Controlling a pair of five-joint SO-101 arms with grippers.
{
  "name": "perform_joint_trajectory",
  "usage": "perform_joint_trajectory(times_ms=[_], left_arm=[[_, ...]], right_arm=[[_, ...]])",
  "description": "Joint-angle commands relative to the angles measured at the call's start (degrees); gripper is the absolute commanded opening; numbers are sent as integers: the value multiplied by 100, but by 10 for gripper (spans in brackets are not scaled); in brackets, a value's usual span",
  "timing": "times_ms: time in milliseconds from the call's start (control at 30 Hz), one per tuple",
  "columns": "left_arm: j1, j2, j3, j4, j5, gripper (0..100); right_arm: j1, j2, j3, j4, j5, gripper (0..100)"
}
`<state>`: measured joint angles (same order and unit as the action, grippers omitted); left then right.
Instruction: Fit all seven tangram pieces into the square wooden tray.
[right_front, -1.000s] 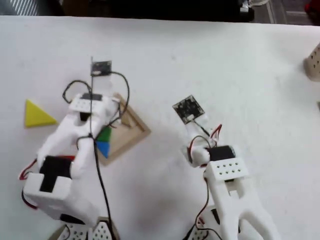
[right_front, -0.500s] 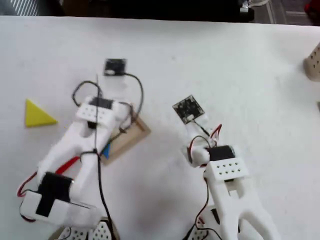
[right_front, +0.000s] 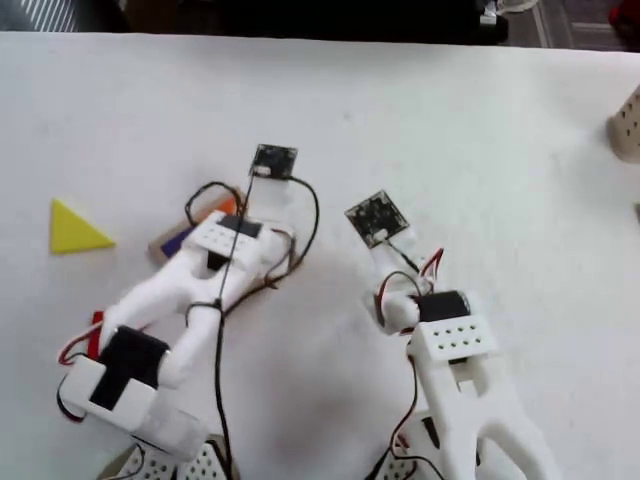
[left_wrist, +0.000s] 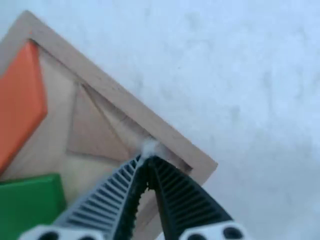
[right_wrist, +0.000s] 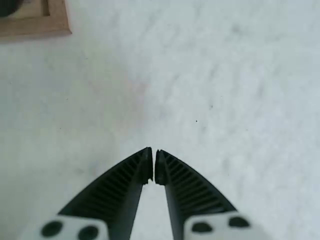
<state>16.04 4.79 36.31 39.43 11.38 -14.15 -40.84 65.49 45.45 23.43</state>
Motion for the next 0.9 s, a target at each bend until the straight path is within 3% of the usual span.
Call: perform_joint_trajectory(times_ms=[0, 233, 600, 867], left_arm=[[-321, -13, -308, 431, -9, 23], [-1051, -13, -334, 677, 26, 23], [-1587, -215, -352, 730, 26, 23], [-1490, -664, -281, 765, 26, 23]], right_arm=[[-22, -57, -26, -92, 9, 18], [-22, -57, -26, -92, 9, 18], [-22, -57, -26, -92, 9, 18], [-22, -57, -26, -101, 9, 18]])
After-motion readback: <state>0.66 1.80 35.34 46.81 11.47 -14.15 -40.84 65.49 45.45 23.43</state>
